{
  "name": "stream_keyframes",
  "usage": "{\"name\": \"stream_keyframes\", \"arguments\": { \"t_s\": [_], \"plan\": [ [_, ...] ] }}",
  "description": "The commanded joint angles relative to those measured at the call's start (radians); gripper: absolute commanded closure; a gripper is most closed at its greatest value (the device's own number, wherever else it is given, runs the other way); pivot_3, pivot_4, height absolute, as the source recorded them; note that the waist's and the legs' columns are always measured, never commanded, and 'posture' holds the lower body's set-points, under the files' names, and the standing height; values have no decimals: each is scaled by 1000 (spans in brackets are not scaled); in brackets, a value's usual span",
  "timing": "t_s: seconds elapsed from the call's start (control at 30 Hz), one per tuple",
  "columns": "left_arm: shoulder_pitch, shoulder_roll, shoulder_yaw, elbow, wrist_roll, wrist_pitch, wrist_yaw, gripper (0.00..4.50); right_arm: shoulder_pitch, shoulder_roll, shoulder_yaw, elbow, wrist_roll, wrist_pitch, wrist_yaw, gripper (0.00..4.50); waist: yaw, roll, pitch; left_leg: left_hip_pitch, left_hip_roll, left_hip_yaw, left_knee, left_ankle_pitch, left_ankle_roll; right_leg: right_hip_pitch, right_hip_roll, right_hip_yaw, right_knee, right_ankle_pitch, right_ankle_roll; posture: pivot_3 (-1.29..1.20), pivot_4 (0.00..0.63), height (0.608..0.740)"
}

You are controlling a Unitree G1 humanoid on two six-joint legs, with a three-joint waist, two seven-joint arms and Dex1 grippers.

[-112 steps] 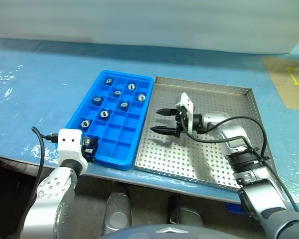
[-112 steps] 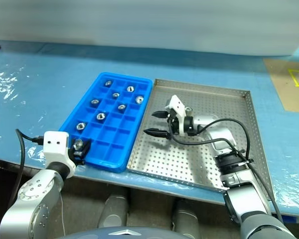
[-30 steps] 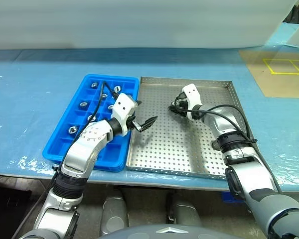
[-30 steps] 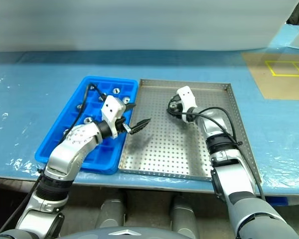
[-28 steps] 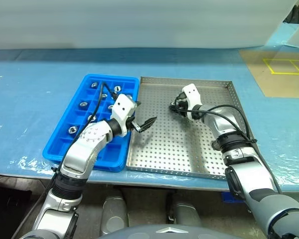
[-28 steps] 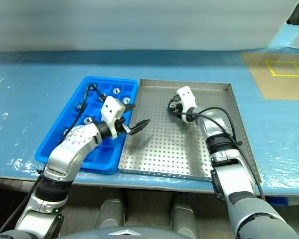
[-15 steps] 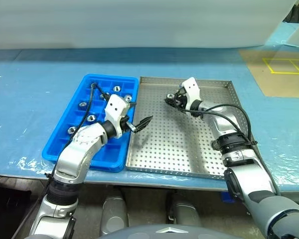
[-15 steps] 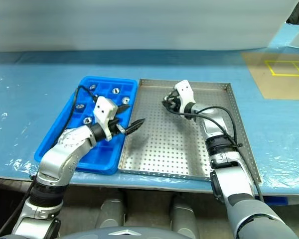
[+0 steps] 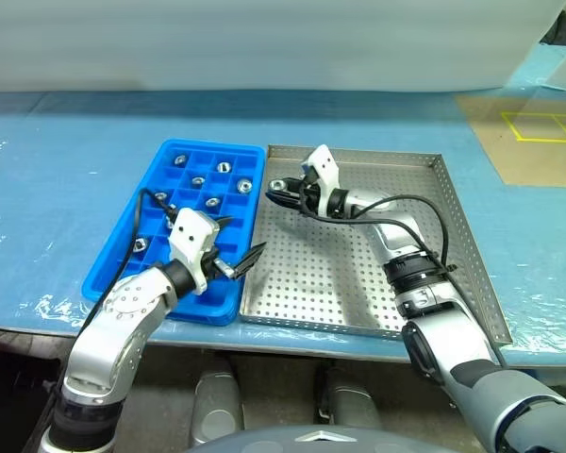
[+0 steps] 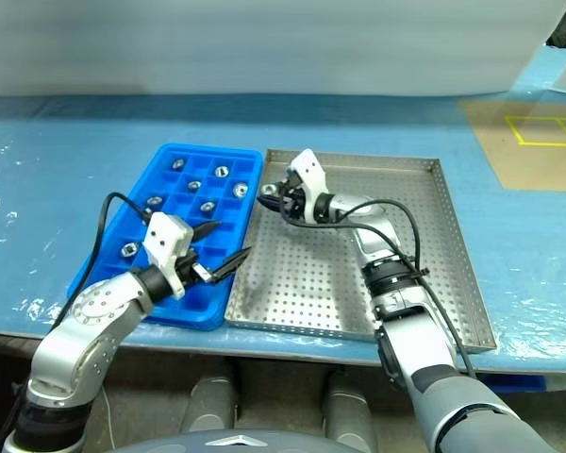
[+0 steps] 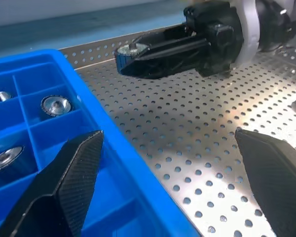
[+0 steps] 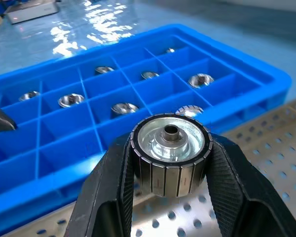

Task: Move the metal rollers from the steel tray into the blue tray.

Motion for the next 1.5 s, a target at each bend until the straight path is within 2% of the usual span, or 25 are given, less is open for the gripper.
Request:
{"name": "stream_keyframes", "arguments": {
  "t_s": [0.03,0.47,0.83,1.5],
  "plan": [
    [53,-5,38,-78,-15,-33,24,0,-53,24,23,11,-6,-27,31,2879,6,0,0,0,0,0,0,0,0,0,0,0,0,0,0,327,150,740],
    [229,-16,69,-186,-12,-69,88,0,-151,140,103,142,-61,-45,97,2879,71,0,0,-2,0,-1,-4,0,0,-1,0,-2,-4,0,0,433,150,740],
    [362,-28,90,-285,-35,-68,123,0,-99,171,188,77,-75,-11,190,2879,101,0,0,-2,1,-2,-8,0,-1,-1,1,-3,-6,-1,0,492,150,740],
    [412,-22,84,-309,-40,-68,135,0,-58,177,257,21,-113,-10,207,2879,114,0,0,-2,1,-2,-9,0,-1,-1,1,-3,-7,-1,0,518,150,740]
  ]
}}
